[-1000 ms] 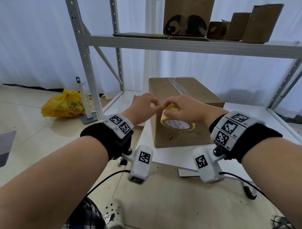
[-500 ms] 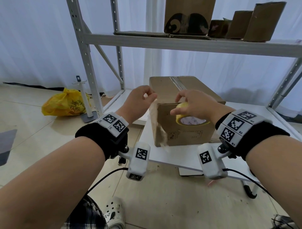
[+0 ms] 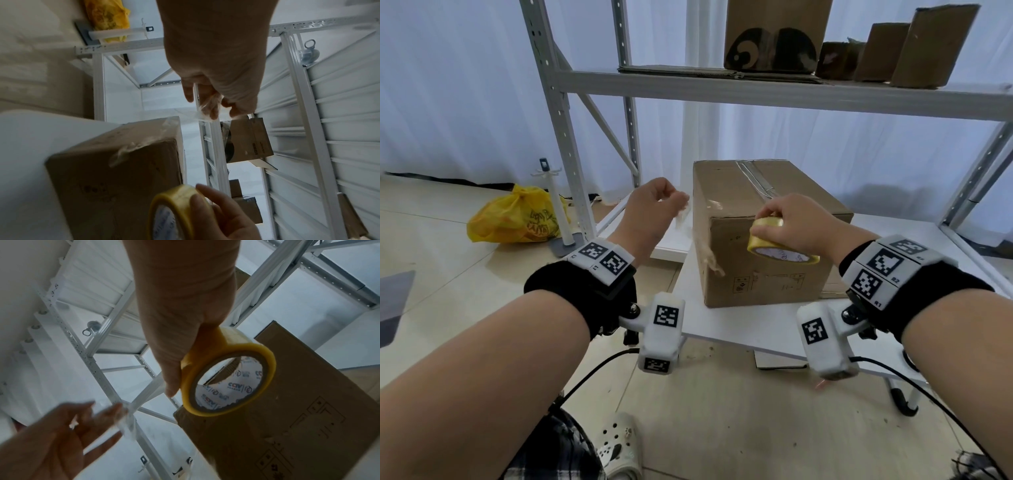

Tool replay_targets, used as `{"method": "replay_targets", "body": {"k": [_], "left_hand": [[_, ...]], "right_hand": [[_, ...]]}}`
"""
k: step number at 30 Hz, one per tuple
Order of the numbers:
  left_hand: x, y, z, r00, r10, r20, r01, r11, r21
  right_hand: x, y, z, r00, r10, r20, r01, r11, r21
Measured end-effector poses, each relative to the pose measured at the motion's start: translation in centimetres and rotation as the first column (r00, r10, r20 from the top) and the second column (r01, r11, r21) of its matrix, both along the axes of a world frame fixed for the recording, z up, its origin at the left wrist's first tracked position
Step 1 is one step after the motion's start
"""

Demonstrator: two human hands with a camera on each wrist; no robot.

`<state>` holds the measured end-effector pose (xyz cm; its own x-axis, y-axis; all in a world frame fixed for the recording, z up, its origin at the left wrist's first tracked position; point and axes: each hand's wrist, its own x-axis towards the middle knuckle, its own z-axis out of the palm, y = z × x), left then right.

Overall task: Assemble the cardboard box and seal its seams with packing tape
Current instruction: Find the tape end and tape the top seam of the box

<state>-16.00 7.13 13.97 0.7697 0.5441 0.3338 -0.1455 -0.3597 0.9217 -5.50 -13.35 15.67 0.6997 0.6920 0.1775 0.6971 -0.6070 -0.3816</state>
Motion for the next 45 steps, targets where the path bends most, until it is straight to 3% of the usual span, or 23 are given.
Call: {"method": "replay_targets", "body": {"k": [4,7,9,11,13,16,18,20,21,24,26,30,38,45], "left_hand": [[0.1,-1.2,0.7,0.990,-0.113,0.078,0.126,0.974,-0.188],[0.9,-2.3,1.2,0.964,-0.186,0.190,0.255,0.851,-0.459],[1.4,-3.1,1.6,0.966,-0.155,0.206,0.249,0.770,-0.588],[2.1,-3.6,1.2,0.985,-0.123,0.124,0.174,0.773,-0.610],[3.1,-4.2,0.2,0.991,-0.136,0.010,0.119,0.825,-0.552],[4.3,-5.2,-1.2,0.956,-0.196,-0.220,0.150,0.967,-0.208],[5.5,-5.4,-2.4,0.912,-0.237,-0.334,0.262,0.965,0.029],[6.1,-5.1,-3.2,0.880,-0.267,-0.393,0.365,0.909,0.200],[6.4,-4.9,-3.5,0.854,-0.293,-0.429,0.417,0.880,0.228],[6.5,-4.5,-3.8,0.706,-0.464,-0.536,0.584,0.809,0.069],[6.4,-4.7,-3.6,0.643,-0.482,-0.595,0.633,0.772,0.059],[6.3,-4.9,-3.9,0.709,-0.319,-0.629,0.586,0.762,0.274],[5.5,-5.1,-3.4,0.813,-0.435,-0.387,0.520,0.842,0.144],[5.7,-4.9,-3.7,0.914,-0.224,-0.337,0.347,0.863,0.367]], "right_hand": [[-0.2,0.2,-0.6,1.000,0.000,-0.016,0.001,0.998,0.066],[-0.6,0.6,-0.4,0.996,0.040,-0.084,-0.034,0.997,0.073],[-0.6,0.5,-0.3,0.982,0.073,-0.173,-0.061,0.995,0.077],[-0.6,0.4,-0.5,0.975,0.076,-0.209,-0.061,0.995,0.075],[-0.3,0.4,-1.1,0.979,0.054,-0.195,-0.049,0.998,0.031],[0.2,0.2,-2.4,0.994,-0.010,-0.105,0.000,0.995,-0.098],[1.1,-0.6,-3.3,0.993,-0.034,-0.109,0.017,0.987,-0.157],[1.8,-1.4,-3.9,0.983,-0.004,-0.184,-0.030,0.983,-0.182],[2.0,-1.8,-4.1,0.971,0.016,-0.240,-0.056,0.986,-0.160],[2.2,-2.4,-4.7,0.916,0.060,-0.396,-0.083,0.996,-0.042],[2.4,-2.5,-5.2,0.906,0.074,-0.417,-0.082,0.997,-0.001],[2.9,-2.4,-5.8,0.924,0.105,-0.367,-0.091,0.994,0.055],[3.3,-2.6,-5.6,0.979,0.066,-0.195,-0.042,0.991,0.126],[2.5,-2.5,-5.3,0.944,0.129,-0.303,-0.075,0.980,0.184]]}}
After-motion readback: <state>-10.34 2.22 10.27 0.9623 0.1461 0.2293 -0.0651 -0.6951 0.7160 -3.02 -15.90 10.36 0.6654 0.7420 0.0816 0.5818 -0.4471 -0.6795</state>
